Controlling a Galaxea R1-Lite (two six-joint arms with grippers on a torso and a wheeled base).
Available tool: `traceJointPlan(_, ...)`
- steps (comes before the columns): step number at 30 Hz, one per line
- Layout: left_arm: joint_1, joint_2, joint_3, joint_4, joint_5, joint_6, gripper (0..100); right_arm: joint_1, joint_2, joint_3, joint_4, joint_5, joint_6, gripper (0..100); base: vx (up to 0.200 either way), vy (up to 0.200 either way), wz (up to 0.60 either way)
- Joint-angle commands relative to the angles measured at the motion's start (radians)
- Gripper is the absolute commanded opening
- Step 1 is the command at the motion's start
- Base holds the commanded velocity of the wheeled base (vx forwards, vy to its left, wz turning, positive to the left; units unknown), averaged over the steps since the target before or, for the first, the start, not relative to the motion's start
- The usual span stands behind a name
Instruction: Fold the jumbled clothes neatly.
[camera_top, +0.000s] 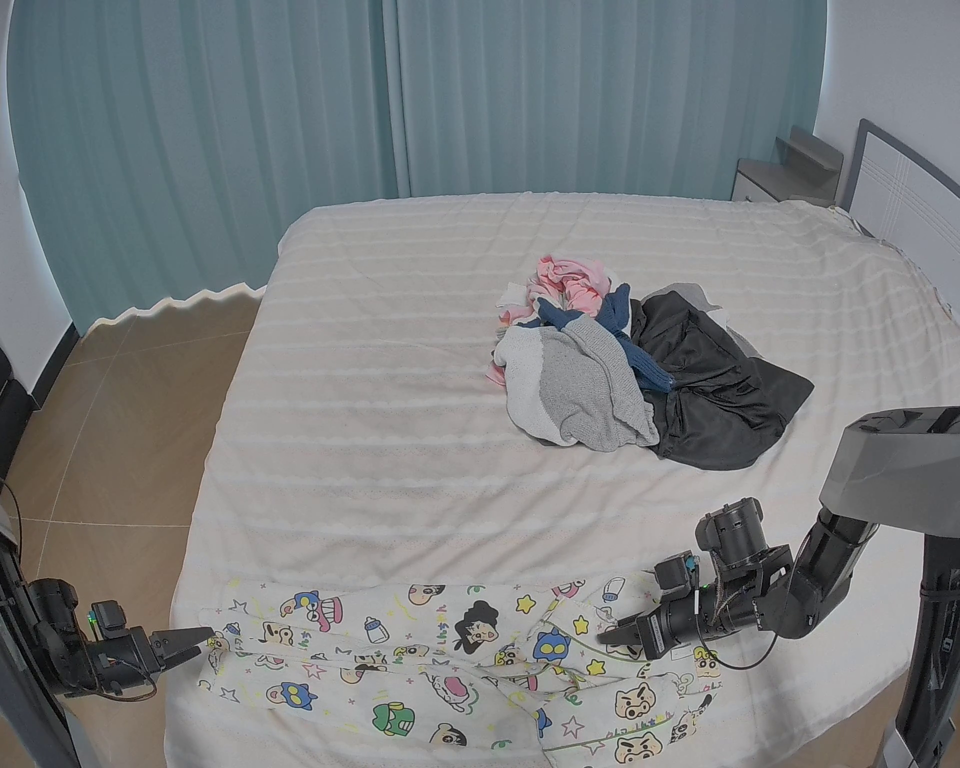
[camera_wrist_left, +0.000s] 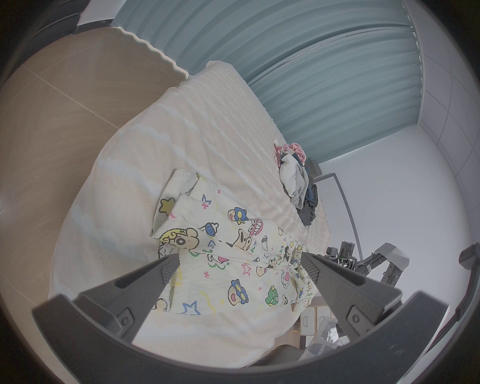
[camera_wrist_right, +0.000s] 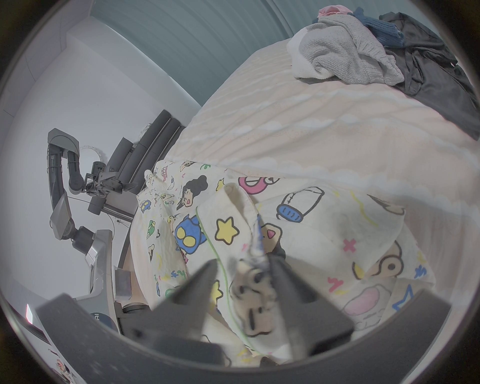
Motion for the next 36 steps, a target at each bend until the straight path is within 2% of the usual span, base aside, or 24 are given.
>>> traceJointPlan(1,0.0,0.002,0.007,0.0,0.0,-0.001,100,0.0,-0.002,-0.001,0.0,-0.001,0.0,0,0.0,0.0,0.0)
traceJointPlan(13,0.0,0.003,0.007,0.0,0.0,-0.001,100,0.0,-0.08,0.006,-0.002,-0.001,-0.007,0,0.0,0.0,0.0)
traceJointPlan(19,0.0,0.003,0.007,0.0,0.0,0.001,100,0.021,-0.099,-0.015,0.006,-0.008,-0.059,0,0.0,0.0,0.0)
traceJointPlan(25,0.0,0.003,0.007,0.0,0.0,0.001,100,0.033,-0.082,-0.098,0.078,-0.013,-0.077,0,0.0,0.0,0.0)
traceJointPlan(28,0.0,0.003,0.007,0.0,0.0,0.001,100,0.029,-0.08,-0.165,0.164,-0.016,-0.1,0,0.0,0.0,0.0)
traceJointPlan(32,0.0,0.003,0.007,0.0,0.0,0.001,100,0.032,-0.063,-0.213,0.237,-0.06,-0.12,0,0.0,0.0,0.0)
traceJointPlan(36,0.0,0.003,0.007,0.0,0.0,0.001,100,0.03,-0.03,-0.237,0.237,-0.082,-0.138,0,0.0,0.0,0.0)
